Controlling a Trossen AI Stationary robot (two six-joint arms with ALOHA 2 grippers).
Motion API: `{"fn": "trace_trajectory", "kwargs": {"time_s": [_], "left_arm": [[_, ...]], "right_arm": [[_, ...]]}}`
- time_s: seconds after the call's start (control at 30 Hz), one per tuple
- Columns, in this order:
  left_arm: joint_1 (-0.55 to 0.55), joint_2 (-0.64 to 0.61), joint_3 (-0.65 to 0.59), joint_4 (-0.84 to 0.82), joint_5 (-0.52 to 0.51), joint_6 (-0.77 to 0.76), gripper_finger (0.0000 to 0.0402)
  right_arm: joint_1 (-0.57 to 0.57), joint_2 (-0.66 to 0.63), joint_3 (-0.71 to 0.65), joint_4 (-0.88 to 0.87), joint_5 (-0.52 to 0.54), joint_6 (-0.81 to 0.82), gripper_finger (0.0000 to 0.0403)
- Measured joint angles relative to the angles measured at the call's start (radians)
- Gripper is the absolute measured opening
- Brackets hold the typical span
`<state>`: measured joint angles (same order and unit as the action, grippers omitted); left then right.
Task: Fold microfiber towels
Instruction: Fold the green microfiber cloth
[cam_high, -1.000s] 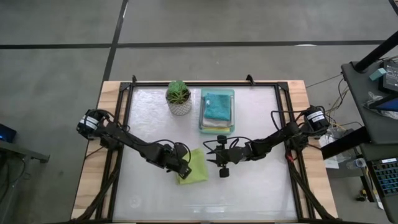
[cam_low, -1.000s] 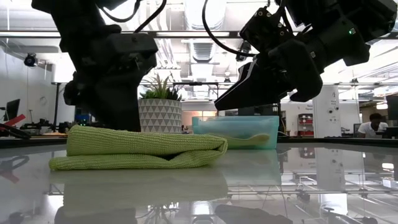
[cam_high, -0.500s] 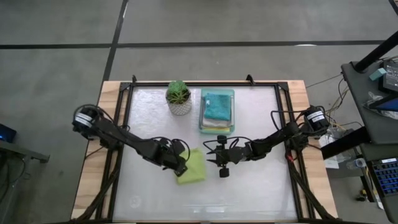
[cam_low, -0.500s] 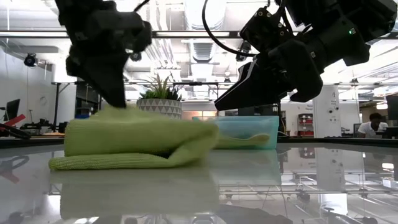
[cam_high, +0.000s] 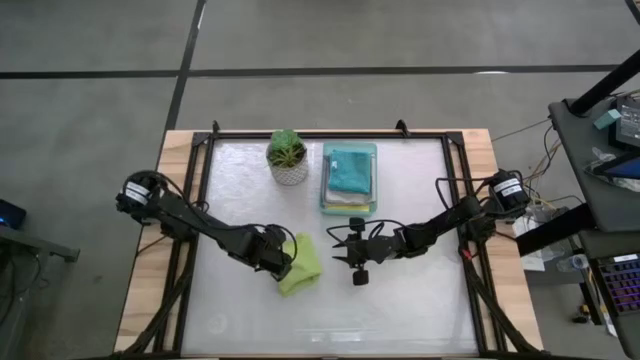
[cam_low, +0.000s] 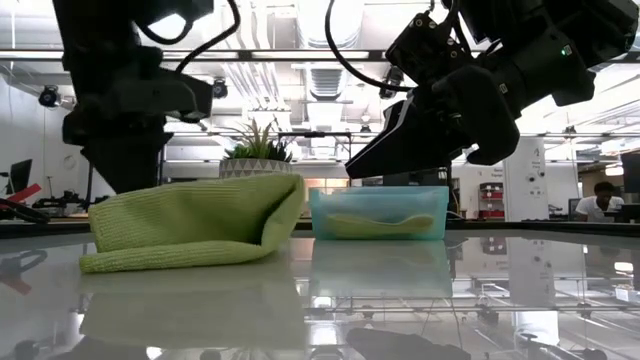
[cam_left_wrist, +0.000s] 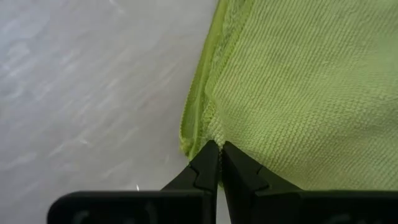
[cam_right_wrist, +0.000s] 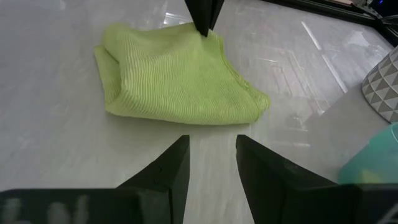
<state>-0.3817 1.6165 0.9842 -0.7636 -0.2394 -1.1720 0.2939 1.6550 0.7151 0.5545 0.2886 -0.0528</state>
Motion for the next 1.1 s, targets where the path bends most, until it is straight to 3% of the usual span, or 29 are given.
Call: {"fn": "trace_trajectory", "kwargs": {"time_s": [0.47, 0.87, 1.1], "left_arm": [[0.000, 0.004, -0.056, 0.034, 0.003, -0.053, 0.0008], [0.000, 0.004, -0.056, 0.031, 0.003, -0.053, 0.0141], [0.000, -0.015, -0.048, 0.013, 0.011, -0.045, 0.0162]], "right_arm": [[0.000, 0.000, 0.000, 0.001, 0.000, 0.000, 0.0121], [0.000, 0.000, 0.000, 0.001, 0.000, 0.000, 0.0121], [0.000, 0.000, 0.000, 0.001, 0.000, 0.000, 0.0121]]}}
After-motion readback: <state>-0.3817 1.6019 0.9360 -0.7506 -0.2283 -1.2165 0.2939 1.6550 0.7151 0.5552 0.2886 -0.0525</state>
